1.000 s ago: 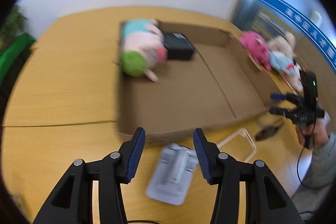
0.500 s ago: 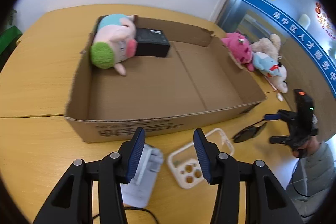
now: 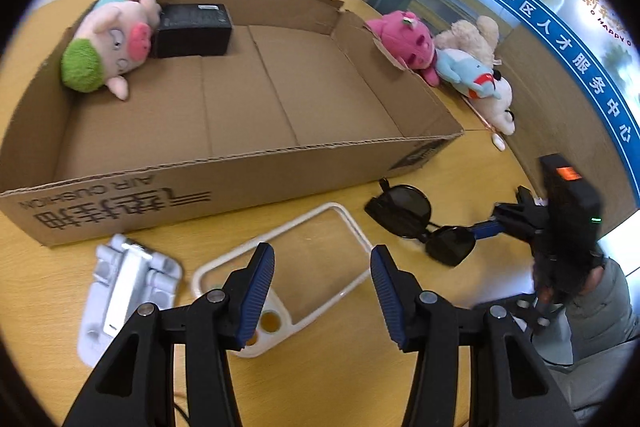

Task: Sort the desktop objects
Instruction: 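Lower the right gripper onto the black sunglasses and close it, then lift the sunglasses with the right gripper and carry them toward the box, then lower the held sunglasses into the box beside the black box, then open the right gripper to release the sunglasses and withdraw, then move both grippers out of the box toward the clear phone case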

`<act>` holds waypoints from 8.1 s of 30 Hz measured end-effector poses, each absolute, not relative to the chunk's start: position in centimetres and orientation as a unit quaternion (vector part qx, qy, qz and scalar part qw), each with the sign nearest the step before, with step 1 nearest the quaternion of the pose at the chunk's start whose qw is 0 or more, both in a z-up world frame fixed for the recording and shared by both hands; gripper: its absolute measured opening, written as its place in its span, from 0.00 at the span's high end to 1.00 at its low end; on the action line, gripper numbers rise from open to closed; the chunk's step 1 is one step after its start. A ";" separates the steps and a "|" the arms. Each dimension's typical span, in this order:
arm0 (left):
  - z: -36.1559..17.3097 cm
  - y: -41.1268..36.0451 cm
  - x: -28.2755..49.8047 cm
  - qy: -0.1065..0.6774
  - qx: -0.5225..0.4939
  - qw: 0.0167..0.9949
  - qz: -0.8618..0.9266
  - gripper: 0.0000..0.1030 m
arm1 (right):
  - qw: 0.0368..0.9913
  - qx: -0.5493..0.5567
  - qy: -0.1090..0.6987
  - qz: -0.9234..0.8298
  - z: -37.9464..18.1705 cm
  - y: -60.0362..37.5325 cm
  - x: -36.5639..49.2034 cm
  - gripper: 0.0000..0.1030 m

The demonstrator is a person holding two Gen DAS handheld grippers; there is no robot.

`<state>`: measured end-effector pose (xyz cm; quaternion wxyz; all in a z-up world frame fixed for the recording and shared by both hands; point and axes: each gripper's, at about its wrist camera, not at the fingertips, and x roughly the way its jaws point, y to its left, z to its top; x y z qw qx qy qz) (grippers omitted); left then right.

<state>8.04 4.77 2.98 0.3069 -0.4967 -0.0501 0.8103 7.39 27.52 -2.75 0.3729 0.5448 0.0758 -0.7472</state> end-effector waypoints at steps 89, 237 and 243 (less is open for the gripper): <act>-6.4 8.3 5.5 -0.356 -0.598 0.415 0.586 0.31 | 0.300 0.484 -0.175 -0.804 -0.7 28.1 11.3 0.79; 8.4 -0.7 10.1 -0.038 -0.338 0.159 0.927 0.23 | 0.133 0.344 0.039 -0.929 9.8 22.2 6.8 0.00; 3.3 -0.2 9.2 -0.062 -0.433 0.177 0.882 0.23 | 0.226 0.424 0.015 -0.877 3.4 22.2 7.0 0.00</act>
